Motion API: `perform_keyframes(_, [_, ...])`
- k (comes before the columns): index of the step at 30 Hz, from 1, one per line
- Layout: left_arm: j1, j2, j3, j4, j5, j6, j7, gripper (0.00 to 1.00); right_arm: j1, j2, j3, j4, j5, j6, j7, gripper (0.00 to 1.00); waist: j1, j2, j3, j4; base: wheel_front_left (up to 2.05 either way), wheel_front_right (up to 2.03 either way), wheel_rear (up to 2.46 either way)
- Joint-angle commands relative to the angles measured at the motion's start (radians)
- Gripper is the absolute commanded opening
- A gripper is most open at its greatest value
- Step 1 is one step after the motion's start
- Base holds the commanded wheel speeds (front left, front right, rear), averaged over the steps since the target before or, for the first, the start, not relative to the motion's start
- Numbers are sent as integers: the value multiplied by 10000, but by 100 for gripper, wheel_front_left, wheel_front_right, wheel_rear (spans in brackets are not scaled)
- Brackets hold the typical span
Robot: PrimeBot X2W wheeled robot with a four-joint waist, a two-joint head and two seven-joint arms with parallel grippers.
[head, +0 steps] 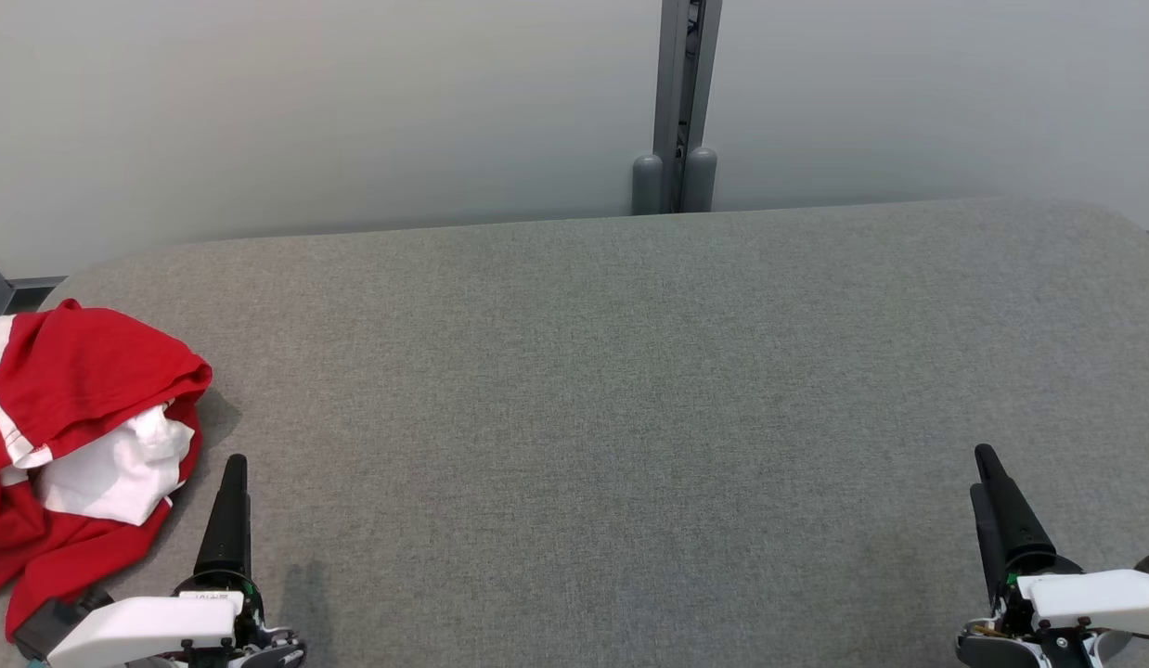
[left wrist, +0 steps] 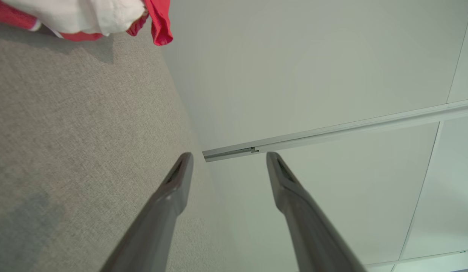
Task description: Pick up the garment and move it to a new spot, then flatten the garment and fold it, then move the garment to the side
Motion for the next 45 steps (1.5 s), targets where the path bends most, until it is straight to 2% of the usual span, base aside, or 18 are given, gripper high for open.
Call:
perform_keyframes(1, [-147,102,52,-155,325,-6,-72,100,-273,-120,30,-156,-319,6,-116,100,0,-1,2,0,0,0,0])
perform_keyframes(9, [-117,110,99,-71,2107,0,-408,100,-292,-81,125,-111,-1949,8,-457,100,0,-1,30,-5,0,0,0])
perform_keyframes(19, [-22,129,-113,-71,4147,206,-797,100,-313,-53,281,-65,-3978,10,-840,100,0,-1,65,-16,0,0,0])
perform_keyframes(45, [168,161,-267,-11,7596,592,-1628,100,-348,-28,554,129,-7516,16,-1689,100,0,-1,148,-33,0,0,0])
